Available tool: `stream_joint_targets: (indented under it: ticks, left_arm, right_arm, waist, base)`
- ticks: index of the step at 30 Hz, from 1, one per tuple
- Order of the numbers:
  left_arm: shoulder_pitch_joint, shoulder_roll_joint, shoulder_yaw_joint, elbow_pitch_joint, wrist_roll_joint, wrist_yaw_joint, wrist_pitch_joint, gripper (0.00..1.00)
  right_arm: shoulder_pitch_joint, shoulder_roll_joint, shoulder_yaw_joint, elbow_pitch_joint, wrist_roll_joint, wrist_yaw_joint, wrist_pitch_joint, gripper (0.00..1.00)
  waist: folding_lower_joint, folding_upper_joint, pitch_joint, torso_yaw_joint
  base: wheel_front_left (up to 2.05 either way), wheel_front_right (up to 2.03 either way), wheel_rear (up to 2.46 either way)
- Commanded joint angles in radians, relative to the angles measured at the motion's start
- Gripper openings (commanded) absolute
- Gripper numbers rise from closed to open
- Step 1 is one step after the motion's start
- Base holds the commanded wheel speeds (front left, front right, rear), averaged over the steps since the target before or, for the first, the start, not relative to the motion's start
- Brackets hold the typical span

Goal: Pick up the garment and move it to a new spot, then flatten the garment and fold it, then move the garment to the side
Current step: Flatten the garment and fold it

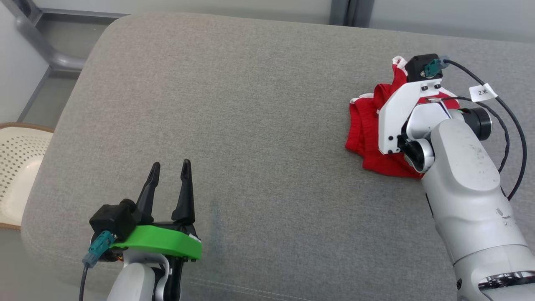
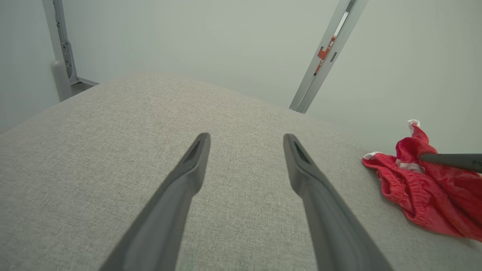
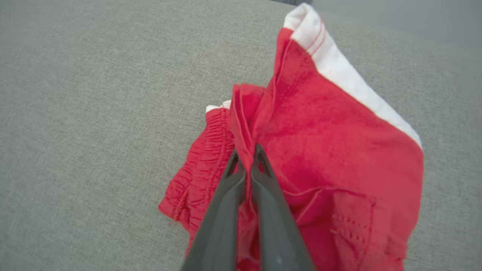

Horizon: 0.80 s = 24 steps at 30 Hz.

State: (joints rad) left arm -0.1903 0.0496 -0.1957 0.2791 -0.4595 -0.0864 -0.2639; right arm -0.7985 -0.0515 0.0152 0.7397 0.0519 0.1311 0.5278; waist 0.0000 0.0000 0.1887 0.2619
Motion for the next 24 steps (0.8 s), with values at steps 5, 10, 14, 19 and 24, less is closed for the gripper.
stream_joint_targets:
  ticks: [5, 10, 14, 19, 24]
  left_arm:
    - [-0.003, 0.002, 0.005, -0.003, -0.007, 0.006, 0.0, 1.0]
    - [0.014, 0.002, 0.022, -0.003, 0.007, 0.008, 0.0, 1.0]
    - [0.023, 0.002, 0.039, -0.007, 0.011, 0.006, 0.0, 1.0]
    - [0.026, 0.002, 0.048, -0.012, 0.015, 0.002, 0.0, 1.0]
    - [0.028, 0.002, 0.039, -0.011, 0.019, 0.0, 0.0, 1.0]
  right_arm:
    - [-0.002, 0.0, 0.047, 0.046, 0.083, -0.001, -0.036, 1.0]
    - [-0.009, -0.001, 0.135, 0.002, 0.287, -0.001, -0.091, 1.0]
    - [-0.005, -0.002, 0.167, -0.08, 0.395, -0.001, -0.148, 1.0]
    - [0.055, -0.09, 0.142, -0.16, 0.376, -0.001, -0.24, 1.0]
    - [0.144, -0.184, 0.074, -0.192, 0.292, 0.0, -0.358, 1.0]
  waist:
    - [0.0, 0.0, 0.01, 0.034]
    - [0.0, 0.0, -0.003, 0.011]
    - [0.0, 0.0, -0.019, -0.022]
    - [0.0, 0.0, -0.031, -0.056]
    - [0.0, 0.0, -0.043, -0.074]
  base:
    - [0.0, 0.0, 0.0]
    - [0.0, 0.0, 0.0]
    - [0.0, 0.0, 0.0]
    - [0.0, 0.0, 0.0]
    - [0.0, 0.0, 0.0]
